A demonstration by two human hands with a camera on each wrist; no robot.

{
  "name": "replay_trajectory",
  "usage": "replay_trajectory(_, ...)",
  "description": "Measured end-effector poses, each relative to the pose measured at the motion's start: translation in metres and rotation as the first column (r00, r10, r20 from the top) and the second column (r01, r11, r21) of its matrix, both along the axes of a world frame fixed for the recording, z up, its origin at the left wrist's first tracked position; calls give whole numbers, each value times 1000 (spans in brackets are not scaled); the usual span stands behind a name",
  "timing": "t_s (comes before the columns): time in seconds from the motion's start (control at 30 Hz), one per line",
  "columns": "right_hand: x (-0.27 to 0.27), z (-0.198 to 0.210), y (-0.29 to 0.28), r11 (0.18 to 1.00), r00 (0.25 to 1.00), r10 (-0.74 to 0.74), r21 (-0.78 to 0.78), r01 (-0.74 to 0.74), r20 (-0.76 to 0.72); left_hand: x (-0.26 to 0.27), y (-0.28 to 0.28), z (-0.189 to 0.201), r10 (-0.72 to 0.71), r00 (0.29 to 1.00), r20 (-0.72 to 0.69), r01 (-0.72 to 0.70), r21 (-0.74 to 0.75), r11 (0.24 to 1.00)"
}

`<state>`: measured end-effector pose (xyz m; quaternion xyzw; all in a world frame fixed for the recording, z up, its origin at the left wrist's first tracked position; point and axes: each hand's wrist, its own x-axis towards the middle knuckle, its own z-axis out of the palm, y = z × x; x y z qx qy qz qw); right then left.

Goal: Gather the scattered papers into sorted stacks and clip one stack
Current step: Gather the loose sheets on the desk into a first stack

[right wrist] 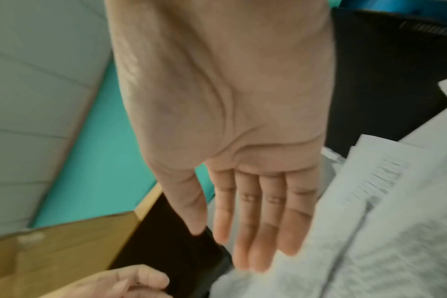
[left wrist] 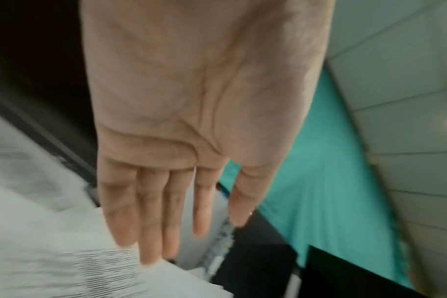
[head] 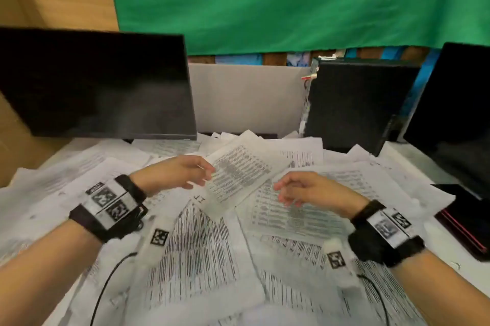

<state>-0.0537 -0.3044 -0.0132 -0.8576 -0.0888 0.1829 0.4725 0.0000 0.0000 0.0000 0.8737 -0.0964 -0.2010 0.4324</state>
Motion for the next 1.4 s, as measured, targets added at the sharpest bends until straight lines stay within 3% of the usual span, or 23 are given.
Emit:
replay_trajectory(0.07, 14, -18, 16, 991, 991, -134, 32, 133, 3, 4, -3, -14, 252, 967, 34, -250, -48, 967)
replay_trajectory(0.17, 25, -57, 41, 985, 982, -167, 40, 171, -83, -6, 10, -54, 425, 905, -10, -424, 45, 904)
replay_trajectory(0.23, 28, -77, 55, 979, 971, -180, 70, 193, -154, -13, 31, -81, 582, 813, -36, -581, 17, 813)
replay_trajectory(0.27, 30, -82, 63, 972, 964, -195, 94, 215, -182, -17, 44, -89, 686, 727, -15, -686, 23, 727)
replay_trajectory(0.37, 39, -97, 84, 922, 911, -283, 178, 345, -301, -30, 78, -104, 937, 342, 76, -939, 50, 339)
replay_trajectory(0.43, 43, -108, 98, 875, 874, -328, 234, 424, -357, -42, 90, -110, 995, 99, 22, -995, -17, 99)
replay_trajectory(0.47, 47, -115, 104, 846, 858, -350, 266, 462, -376, -45, 94, -109, 999, 32, -9, -998, -56, 32)
replay_trajectory(0.57, 59, -128, 116, 743, 805, -410, 355, 567, -428, -34, 106, -121, 990, 34, -134, -984, -176, 10)
replay_trajectory(0.63, 66, -133, 121, 714, 794, -431, 376, 591, -429, -29, 112, -126, 966, -5, -258, -952, -296, -83)
replay_trajectory(0.67, 69, -138, 122, 691, 787, -445, 395, 605, -427, -29, 113, -129, 969, 7, -247, -935, -345, -81)
replay_trajectory(0.77, 61, -131, 119, 639, 787, -466, 460, 616, -405, -35, 116, -129, 980, 176, 90, -890, -410, 198)
replay_trajectory(0.8, 59, -127, 116, 623, 801, -472, 503, 599, -368, -39, 117, -123, 961, 195, 194, -864, -431, 262)
replay_trajectory(0.9, 48, -106, 94, 625, 845, -467, 579, 523, -259, -49, 126, -94, 910, 189, 369, -805, -472, 359)
replay_trajectory(0.93, 45, -101, 88, 639, 865, -421, 588, 496, -273, -51, 127, -81, 879, 183, 439, -780, -480, 402)
replay_trajectory(1.03, 29, -97, 78, 825, 922, -248, 435, 361, -296, -65, 121, -35, 769, 175, 615, -599, -554, 578)
replay_trajectory(1.1, 20, -99, 77, 882, 920, -259, 317, 350, -294, -72, 116, -8, 765, 146, 627, -468, -637, 612)
replay_trajectory(1.17, 18, -103, 77, 896, 913, -263, 272, 351, -313, -76, 109, 8, 799, 137, 586, -404, -703, 585)
replay_trajectory(1.2, 19, -105, 78, 910, 913, -271, 228, 346, -303, -73, 108, 6, 812, 183, 554, -401, -712, 576)
replay_trajectory(1.27, 24, -114, 82, 933, 918, -291, 132, 334, -270, -65, 103, -9, 798, 348, 492, -460, -653, 602)
replay_trajectory(1.33, 28, -119, 91, 925, 930, -261, 209, 318, -260, -56, 93, -35, 748, 513, 422, -548, -509, 664)
replay_trajectory(1.4, 23, -120, 100, 897, 935, -223, 317, 308, -275, -52, 81, -62, 719, 623, 308, -639, -330, 695)
